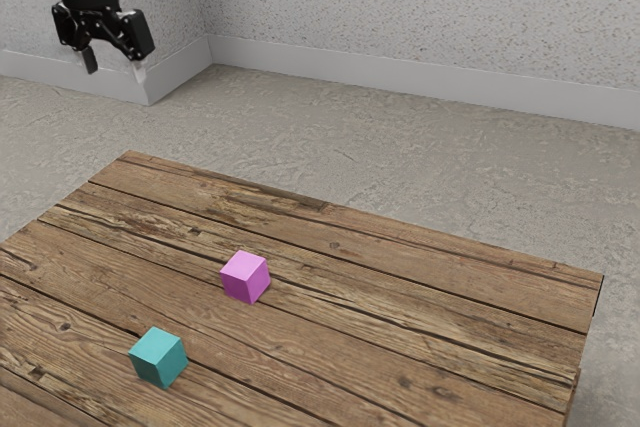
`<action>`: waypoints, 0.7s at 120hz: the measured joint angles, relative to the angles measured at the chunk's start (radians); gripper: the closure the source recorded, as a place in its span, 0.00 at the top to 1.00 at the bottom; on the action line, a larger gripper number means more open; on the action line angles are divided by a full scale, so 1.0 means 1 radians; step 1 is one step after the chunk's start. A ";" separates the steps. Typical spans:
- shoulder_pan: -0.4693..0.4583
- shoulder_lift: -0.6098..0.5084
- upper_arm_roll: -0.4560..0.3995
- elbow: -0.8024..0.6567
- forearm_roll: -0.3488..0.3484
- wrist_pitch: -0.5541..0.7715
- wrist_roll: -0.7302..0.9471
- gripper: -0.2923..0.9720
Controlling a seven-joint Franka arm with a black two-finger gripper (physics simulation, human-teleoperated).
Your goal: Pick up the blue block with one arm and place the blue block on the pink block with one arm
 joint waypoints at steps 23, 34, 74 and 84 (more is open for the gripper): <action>-0.006 -0.019 0.001 0.031 -0.004 -0.003 0.003 0.77; 0.040 -0.213 -0.023 0.060 -0.010 -0.055 -0.001 0.77; 0.055 -0.662 -0.121 -0.922 -0.005 0.189 -0.067 0.77; 0.055 -0.595 -0.160 -1.068 -0.013 0.326 -0.097 0.77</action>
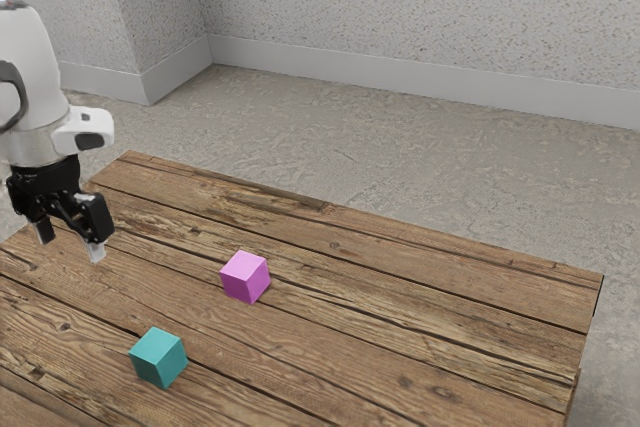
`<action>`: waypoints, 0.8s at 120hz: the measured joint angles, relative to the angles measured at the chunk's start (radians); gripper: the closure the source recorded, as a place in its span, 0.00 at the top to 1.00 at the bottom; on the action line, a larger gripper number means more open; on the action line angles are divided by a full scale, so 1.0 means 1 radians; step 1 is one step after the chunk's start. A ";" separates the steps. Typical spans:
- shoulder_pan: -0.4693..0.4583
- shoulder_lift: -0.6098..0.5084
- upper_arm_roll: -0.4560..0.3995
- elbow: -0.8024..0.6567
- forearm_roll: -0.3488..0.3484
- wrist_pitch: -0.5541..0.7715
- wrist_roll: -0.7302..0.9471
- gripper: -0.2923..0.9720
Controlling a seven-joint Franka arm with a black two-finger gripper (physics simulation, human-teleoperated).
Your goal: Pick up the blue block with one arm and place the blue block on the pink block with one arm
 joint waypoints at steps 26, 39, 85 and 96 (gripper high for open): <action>-0.003 0.188 -0.020 -0.071 -0.022 0.315 -0.037 0.77; -0.004 0.260 -0.024 -0.072 -0.056 0.464 -0.007 0.77; -0.004 0.272 -0.023 -0.184 -0.146 0.674 0.132 0.77; -0.002 0.260 -0.020 -0.243 -0.192 0.703 0.156 0.77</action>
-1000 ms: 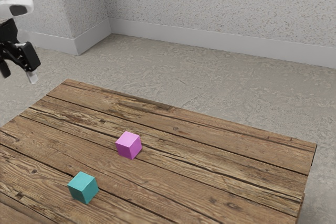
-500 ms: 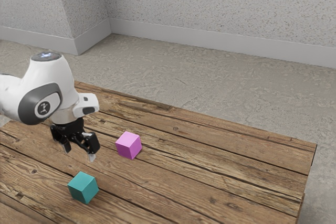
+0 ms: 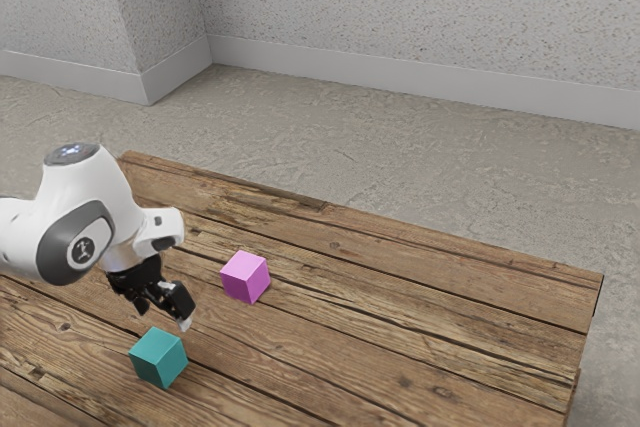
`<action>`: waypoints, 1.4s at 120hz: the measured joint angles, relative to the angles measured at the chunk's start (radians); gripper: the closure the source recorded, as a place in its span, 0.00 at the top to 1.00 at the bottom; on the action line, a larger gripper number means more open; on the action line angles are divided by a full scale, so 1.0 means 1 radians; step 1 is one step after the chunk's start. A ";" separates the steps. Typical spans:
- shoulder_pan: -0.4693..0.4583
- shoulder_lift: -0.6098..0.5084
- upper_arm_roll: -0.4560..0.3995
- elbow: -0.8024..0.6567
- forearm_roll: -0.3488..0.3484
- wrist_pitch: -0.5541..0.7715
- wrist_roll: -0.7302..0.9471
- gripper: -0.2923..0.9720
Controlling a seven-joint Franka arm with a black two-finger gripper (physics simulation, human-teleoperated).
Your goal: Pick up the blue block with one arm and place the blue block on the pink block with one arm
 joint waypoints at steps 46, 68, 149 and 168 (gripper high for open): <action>0.040 0.026 0.002 -0.048 -0.107 0.088 0.056 0.77; 0.042 0.036 0.001 -0.050 -0.109 0.100 0.068 0.77; 0.061 0.101 -0.003 -0.052 -0.095 0.075 0.088 0.77; 0.072 0.107 -0.005 -0.052 -0.081 0.067 0.079 0.77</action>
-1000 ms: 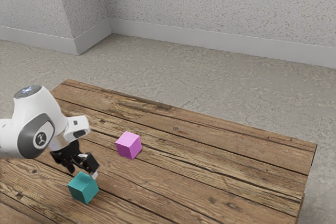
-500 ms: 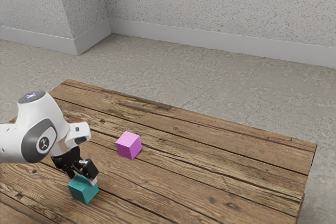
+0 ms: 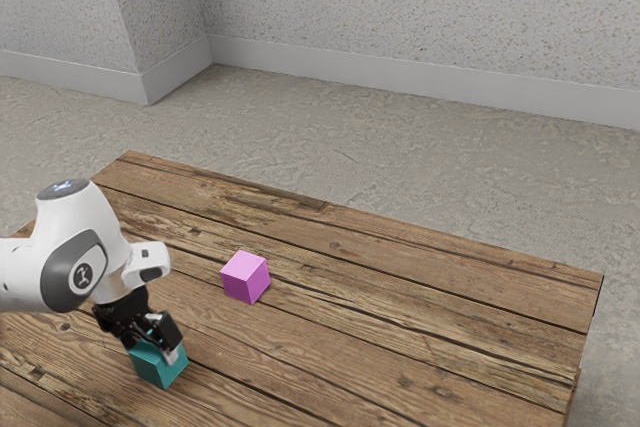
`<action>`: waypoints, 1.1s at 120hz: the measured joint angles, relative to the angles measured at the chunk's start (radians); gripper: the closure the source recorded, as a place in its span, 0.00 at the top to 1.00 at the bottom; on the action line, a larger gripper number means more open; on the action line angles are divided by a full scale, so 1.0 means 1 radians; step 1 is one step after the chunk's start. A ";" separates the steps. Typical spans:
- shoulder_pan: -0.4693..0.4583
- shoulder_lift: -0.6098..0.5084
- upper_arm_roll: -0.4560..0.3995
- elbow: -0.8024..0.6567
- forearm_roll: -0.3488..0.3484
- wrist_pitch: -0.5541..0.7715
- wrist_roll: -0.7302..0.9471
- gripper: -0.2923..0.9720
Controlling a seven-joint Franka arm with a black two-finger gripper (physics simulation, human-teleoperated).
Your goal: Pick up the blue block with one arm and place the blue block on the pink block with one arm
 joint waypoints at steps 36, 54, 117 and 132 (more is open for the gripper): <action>0.001 0.030 -0.021 0.001 0.014 -0.005 -0.020 0.77; 0.002 0.032 -0.022 0.002 0.036 -0.007 -0.037 0.76; 0.024 0.046 -0.034 0.009 0.124 -0.009 -0.092 0.76; 0.023 0.047 -0.037 0.013 0.131 -0.005 -0.093 0.75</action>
